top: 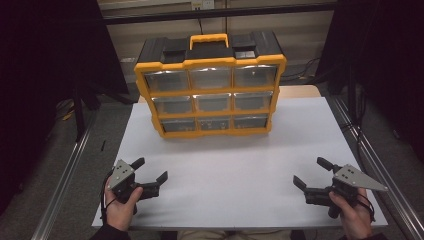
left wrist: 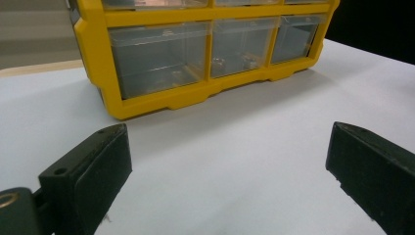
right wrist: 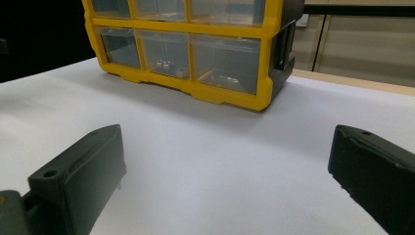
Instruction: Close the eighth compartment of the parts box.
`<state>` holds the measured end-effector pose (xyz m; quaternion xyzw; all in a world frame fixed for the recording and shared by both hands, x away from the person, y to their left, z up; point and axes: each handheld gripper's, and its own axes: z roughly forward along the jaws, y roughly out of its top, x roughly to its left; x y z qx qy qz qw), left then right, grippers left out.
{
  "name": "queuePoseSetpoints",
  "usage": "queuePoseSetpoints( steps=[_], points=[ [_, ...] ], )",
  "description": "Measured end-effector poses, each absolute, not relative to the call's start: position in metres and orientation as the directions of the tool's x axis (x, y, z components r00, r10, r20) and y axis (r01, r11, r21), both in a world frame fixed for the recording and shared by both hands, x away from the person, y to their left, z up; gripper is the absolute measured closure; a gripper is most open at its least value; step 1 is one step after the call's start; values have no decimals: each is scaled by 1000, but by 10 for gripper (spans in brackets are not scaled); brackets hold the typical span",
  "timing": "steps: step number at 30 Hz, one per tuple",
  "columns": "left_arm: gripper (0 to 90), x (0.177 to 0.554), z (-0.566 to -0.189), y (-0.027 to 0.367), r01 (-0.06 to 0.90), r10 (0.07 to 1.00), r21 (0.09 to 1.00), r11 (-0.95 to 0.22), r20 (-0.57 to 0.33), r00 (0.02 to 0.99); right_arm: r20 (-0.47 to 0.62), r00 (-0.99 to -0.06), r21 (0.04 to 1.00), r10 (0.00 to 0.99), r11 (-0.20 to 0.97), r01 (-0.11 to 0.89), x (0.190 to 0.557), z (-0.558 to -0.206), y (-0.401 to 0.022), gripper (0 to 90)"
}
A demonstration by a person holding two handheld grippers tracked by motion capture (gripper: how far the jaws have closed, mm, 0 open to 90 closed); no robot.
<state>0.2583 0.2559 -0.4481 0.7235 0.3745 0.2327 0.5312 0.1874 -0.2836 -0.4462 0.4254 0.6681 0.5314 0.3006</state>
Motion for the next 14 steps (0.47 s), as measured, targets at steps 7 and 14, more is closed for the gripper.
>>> queuePoseSetpoints(
  steps=[7,14],
  points=[
    [30,247,-447,261,279,778,943,-180,-37,627,46,-460,966,887,78,247,188,-447,-284,2],
    [32,251,-446,258,267,779,946,-185,-25,626,27,-452,966,892,93,241,189,-448,-284,2]
  ],
)
